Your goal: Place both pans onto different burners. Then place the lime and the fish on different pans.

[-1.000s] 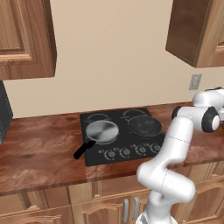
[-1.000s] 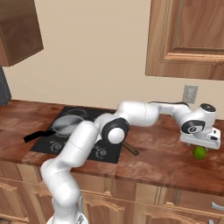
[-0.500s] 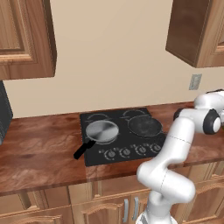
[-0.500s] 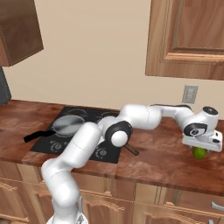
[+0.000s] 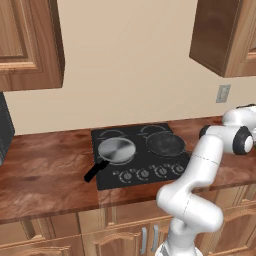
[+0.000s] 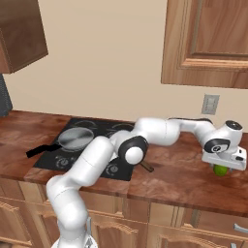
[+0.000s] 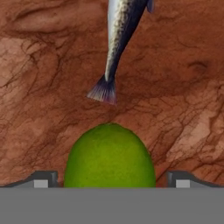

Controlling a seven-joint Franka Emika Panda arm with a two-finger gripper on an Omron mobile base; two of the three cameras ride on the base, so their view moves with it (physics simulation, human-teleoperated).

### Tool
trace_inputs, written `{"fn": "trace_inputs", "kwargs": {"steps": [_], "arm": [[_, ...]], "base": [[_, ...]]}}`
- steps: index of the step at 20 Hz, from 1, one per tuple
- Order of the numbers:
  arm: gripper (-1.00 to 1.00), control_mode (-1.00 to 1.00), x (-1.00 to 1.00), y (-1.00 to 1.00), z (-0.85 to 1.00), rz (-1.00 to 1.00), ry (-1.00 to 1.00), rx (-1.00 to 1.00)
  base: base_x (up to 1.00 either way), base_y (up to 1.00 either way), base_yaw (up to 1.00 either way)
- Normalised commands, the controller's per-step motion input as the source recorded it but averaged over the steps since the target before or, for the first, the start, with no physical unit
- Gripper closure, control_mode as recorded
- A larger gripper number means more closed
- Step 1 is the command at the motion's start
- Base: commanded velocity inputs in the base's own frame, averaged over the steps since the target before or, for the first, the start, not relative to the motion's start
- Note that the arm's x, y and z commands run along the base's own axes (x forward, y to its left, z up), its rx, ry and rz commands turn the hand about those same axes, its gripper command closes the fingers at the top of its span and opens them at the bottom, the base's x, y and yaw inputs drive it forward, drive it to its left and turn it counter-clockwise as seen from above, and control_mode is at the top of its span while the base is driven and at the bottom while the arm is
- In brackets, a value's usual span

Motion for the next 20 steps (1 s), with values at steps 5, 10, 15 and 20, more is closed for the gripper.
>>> {"fn": "trace_inputs", "kwargs": {"steps": [5,10,15,20], "arm": [[1.0,-1.0,0.0,0.0,-0.03,0.0,0.01,0.0],[1.0,-1.0,-0.06,0.0,0.0,0.0,0.0,0.0],[1.0,-1.0,-0.01,0.02,0.11,0.0,0.0,0.0],[1.0,-1.0,-0.15,0.29,0.12,0.0,-0.02,0.0]], "base": [[0.0,0.0,0.0],[0.0,0.0,0.0],[0.0,0.0,0.0],[0.0,0.0,0.0]]}}
